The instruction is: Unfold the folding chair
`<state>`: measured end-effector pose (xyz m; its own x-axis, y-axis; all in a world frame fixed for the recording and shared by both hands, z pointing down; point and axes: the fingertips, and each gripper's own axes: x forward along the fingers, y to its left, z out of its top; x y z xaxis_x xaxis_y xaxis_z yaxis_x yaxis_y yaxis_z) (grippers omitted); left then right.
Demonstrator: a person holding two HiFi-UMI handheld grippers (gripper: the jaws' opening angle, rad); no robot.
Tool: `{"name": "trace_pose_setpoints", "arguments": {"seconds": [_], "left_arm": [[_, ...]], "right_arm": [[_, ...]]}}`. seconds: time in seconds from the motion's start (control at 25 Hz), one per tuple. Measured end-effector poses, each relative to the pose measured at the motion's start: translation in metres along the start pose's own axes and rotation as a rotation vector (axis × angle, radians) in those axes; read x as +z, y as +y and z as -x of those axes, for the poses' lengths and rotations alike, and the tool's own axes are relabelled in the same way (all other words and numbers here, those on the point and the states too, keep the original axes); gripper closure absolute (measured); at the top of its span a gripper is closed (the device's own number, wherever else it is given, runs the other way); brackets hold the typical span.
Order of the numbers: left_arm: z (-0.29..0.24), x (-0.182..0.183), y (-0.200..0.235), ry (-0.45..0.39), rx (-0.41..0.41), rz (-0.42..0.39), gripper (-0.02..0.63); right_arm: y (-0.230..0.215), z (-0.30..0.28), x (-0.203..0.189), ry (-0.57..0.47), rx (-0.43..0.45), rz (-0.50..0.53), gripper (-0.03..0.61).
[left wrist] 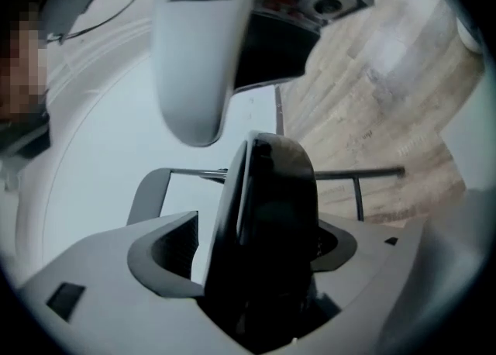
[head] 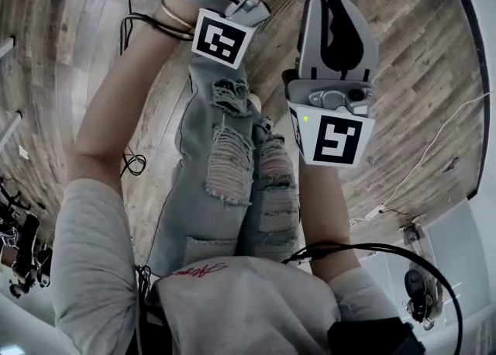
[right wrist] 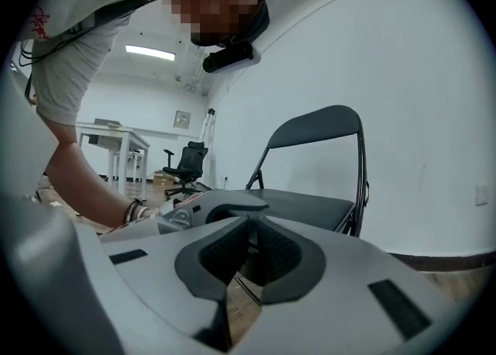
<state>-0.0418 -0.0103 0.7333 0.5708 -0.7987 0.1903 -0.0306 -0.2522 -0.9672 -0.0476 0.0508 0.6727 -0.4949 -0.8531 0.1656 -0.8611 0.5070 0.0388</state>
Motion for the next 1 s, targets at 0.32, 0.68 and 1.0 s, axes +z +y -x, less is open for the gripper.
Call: {"name": "trace_pose_setpoints", "arguments": {"seconds": [0.32,0.68,1.0], "left_arm": [[0.066,-0.010,0.016,0.046,0.071,0.473,0.210],[0.157,0.028,0.211,-0.028,0.370,1.006,0.215],[0.218,0.058,0.435,-0.117,0.553,1.334,0.215]], "right_arm": [[0.019,0.020,0.023,-0.037,0.018,-0.001,0.557],[0.017,0.062,0.171,-0.150,-0.020,-0.020,0.557],[0.013,0.089,0.412,-0.334,-0.044,0.083,0.557]]}}
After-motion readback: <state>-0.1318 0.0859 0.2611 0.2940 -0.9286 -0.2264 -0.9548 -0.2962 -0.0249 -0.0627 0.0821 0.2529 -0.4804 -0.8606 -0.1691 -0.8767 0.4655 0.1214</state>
